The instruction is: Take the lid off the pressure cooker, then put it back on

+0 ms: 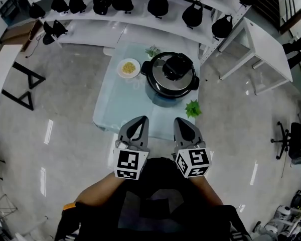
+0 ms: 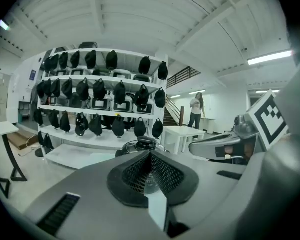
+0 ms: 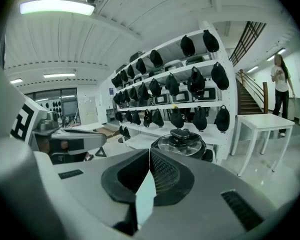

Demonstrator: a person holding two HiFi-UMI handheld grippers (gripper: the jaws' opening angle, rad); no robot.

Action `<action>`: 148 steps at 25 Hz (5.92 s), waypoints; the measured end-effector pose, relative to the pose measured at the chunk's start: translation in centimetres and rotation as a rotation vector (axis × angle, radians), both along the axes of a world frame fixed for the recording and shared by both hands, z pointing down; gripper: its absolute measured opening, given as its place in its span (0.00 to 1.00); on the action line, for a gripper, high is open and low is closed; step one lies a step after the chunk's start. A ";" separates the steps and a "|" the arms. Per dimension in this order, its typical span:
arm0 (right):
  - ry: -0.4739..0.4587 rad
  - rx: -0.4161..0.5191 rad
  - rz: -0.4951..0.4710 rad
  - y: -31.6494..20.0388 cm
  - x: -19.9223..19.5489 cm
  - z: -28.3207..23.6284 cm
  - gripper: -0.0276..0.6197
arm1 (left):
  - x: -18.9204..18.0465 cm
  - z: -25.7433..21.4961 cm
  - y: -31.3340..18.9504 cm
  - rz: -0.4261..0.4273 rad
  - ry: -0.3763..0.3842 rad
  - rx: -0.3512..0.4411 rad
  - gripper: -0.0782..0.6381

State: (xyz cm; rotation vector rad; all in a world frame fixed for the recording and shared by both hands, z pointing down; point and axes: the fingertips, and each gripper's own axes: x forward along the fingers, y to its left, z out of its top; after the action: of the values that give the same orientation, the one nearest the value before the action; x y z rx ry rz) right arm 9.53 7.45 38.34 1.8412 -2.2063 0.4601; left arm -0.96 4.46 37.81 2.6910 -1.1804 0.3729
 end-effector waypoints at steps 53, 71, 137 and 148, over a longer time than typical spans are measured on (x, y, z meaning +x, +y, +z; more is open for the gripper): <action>0.205 -0.098 -0.362 -23.8 7.1 5.6 0.49 | 5.0 5.1 -19.0 -0.109 -0.118 -0.122 0.12; 0.232 -0.147 -0.543 -25.2 5.9 8.5 0.52 | 5.3 7.3 -19.7 -0.144 -0.143 -0.170 0.12; 0.208 -0.171 -0.325 -26.0 6.7 4.8 0.50 | 5.2 5.6 -20.4 -0.066 -0.115 -0.142 0.12; 0.269 -0.162 -0.332 -23.8 4.4 2.3 0.50 | 4.0 3.3 -20.5 -0.043 -0.080 -0.105 0.12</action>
State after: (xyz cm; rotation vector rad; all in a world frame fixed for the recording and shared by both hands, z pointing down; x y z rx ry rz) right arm 13.93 -16.31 40.64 1.3337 -2.1592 0.2956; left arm 3.07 -16.02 41.07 2.5785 -1.2030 0.5251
